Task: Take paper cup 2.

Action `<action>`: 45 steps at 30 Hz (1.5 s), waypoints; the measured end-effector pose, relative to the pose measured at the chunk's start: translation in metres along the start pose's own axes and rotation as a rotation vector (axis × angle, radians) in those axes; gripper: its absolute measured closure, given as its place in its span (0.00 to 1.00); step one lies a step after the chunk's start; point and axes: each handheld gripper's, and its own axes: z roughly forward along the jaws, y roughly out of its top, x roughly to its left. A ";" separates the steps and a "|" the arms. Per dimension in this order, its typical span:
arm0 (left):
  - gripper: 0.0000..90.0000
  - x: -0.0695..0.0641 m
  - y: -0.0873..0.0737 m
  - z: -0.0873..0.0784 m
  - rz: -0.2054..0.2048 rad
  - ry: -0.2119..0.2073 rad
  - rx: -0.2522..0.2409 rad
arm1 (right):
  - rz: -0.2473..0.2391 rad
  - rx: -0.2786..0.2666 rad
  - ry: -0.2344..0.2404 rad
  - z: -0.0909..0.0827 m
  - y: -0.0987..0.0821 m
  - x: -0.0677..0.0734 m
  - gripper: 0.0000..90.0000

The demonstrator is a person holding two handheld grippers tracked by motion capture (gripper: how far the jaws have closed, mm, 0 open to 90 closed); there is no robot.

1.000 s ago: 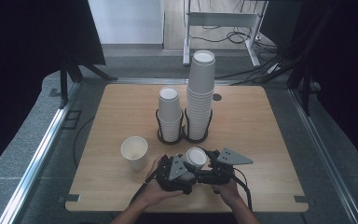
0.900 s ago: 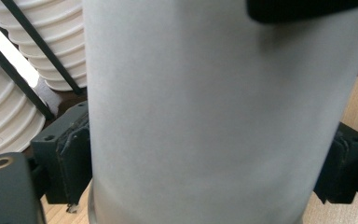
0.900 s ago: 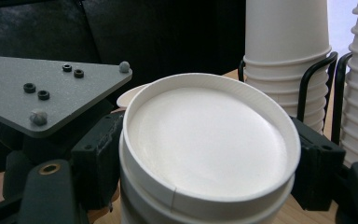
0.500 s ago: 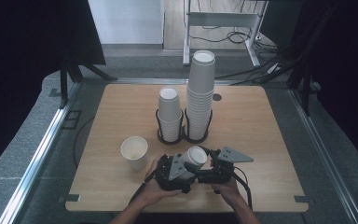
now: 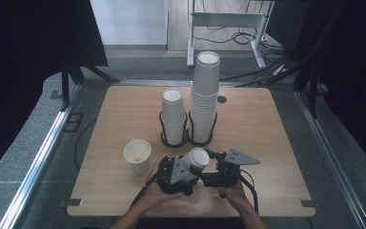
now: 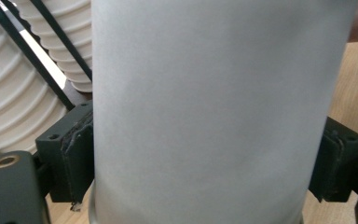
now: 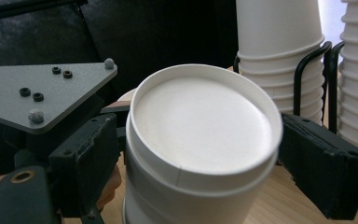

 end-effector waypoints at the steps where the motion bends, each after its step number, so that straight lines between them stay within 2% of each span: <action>1: 0.14 0.001 0.000 0.000 0.003 0.005 0.000 | 0.001 -0.003 0.001 0.000 0.000 0.000 0.15; 13: 0.14 0.007 -0.003 -0.001 0.016 0.039 0.021 | -0.032 -0.029 0.009 -0.015 0.012 -0.003 0.14; 20: 0.14 0.008 -0.003 -0.002 0.014 0.044 0.021 | -0.032 -0.028 0.006 -0.020 0.015 -0.008 0.15; 23: 0.14 0.009 -0.003 -0.003 0.014 0.046 0.021 | -0.032 -0.017 -0.001 -0.020 0.015 -0.009 0.15; 31: 0.14 0.010 -0.002 -0.004 0.020 0.059 0.021 | -0.068 0.039 -0.016 -0.016 0.013 -0.009 0.16; 33: 0.14 0.010 -0.002 -0.005 0.020 0.061 0.021 | -0.090 0.065 -0.014 -0.015 0.015 -0.009 0.16; 37: 0.14 0.011 0.001 -0.004 0.029 0.073 0.019 | -0.164 0.138 -0.007 -0.015 0.025 -0.007 0.15; 40: 0.14 0.012 0.004 -0.004 0.040 0.085 0.018 | -0.219 0.228 -0.001 -0.014 0.038 -0.007 0.15; 42: 0.14 0.012 0.005 -0.003 0.043 0.090 0.016 | -0.264 0.310 -0.005 -0.012 0.048 -0.006 0.15; 45: 0.14 0.012 0.006 -0.002 0.047 0.091 0.017 | -0.327 0.386 -0.010 -0.011 0.059 -0.003 0.15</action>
